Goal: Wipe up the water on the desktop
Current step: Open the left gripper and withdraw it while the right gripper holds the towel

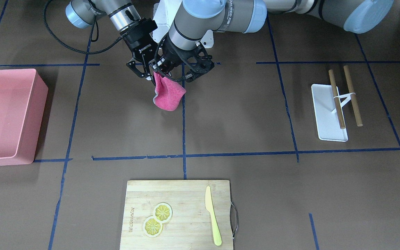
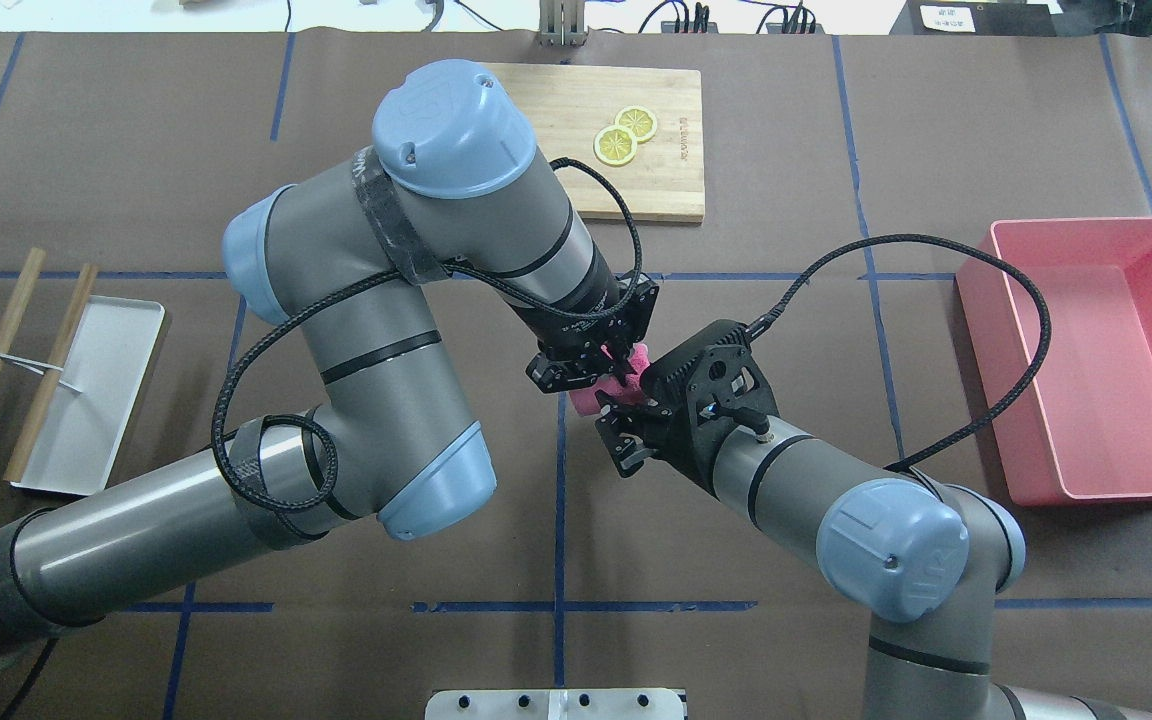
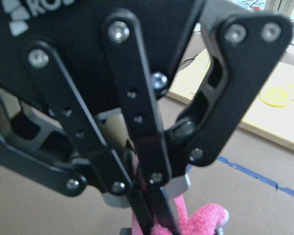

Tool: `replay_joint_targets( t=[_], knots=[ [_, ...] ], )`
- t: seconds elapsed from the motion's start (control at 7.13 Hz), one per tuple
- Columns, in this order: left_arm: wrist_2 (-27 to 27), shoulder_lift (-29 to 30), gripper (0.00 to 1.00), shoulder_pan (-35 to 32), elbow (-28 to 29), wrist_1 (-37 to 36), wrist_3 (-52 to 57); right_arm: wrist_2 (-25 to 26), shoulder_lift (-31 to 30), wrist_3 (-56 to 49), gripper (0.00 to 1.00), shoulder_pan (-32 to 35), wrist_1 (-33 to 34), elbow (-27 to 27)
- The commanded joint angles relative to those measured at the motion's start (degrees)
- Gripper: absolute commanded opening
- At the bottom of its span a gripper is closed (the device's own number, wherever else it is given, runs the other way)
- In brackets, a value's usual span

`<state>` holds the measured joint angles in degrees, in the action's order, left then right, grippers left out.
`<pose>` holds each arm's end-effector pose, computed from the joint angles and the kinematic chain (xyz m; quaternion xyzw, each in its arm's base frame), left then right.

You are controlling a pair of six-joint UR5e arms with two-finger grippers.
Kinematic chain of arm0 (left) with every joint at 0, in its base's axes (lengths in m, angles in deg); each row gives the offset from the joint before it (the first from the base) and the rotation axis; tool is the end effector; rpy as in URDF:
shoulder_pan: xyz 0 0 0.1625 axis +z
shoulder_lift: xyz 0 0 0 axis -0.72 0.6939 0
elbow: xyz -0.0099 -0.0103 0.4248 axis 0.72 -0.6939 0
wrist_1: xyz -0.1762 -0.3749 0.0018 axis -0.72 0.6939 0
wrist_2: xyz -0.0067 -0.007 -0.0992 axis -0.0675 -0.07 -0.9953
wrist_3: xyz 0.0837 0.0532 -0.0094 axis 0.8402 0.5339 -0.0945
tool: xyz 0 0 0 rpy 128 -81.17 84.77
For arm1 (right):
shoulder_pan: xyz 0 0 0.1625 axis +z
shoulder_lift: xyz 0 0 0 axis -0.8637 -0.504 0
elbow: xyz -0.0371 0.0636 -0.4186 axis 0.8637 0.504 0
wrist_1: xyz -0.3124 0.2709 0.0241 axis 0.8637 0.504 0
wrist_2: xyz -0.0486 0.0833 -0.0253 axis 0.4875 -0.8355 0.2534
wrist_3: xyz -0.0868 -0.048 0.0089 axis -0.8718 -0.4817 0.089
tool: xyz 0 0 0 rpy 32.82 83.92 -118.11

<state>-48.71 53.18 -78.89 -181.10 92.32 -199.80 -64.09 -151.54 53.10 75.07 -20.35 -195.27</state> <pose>0.5281 -0.4312 0.0589 -0.2264 0.5078 -0.2615 0.7890 -0.4811 -0.3065 0.2328 0.4468 -0.4573 -0.1071 0.7614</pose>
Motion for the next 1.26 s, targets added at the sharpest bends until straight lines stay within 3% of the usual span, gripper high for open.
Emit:
replay_joint_targets(
  t=[0.0,0.42,0.7,0.84,1.12],
  knots=[
    [0.00,-0.01,0.05,0.05,-0.05,0.00,0.07,0.99,-0.20,0.00,0.29,-0.31,0.32,-0.08],
    [0.00,0.08,0.09,0.05,-0.05,0.00,0.07,1.95,-0.38,0.00,0.08,-0.48,0.41,-0.16],
    [0.00,-0.01,0.21,0.05,-0.05,0.09,0.07,2.40,-0.46,0.00,0.00,-0.66,0.50,-0.25],
    [0.00,-0.01,0.30,0.05,-0.05,0.18,0.07,2.40,-0.55,0.00,0.00,-0.66,0.50,-0.25],
    [0.08,-0.09,0.67,-0.04,-0.66,0.26,0.86,3.10,-0.82,0.00,0.00,-0.74,0.76,-0.34]
  ],
)
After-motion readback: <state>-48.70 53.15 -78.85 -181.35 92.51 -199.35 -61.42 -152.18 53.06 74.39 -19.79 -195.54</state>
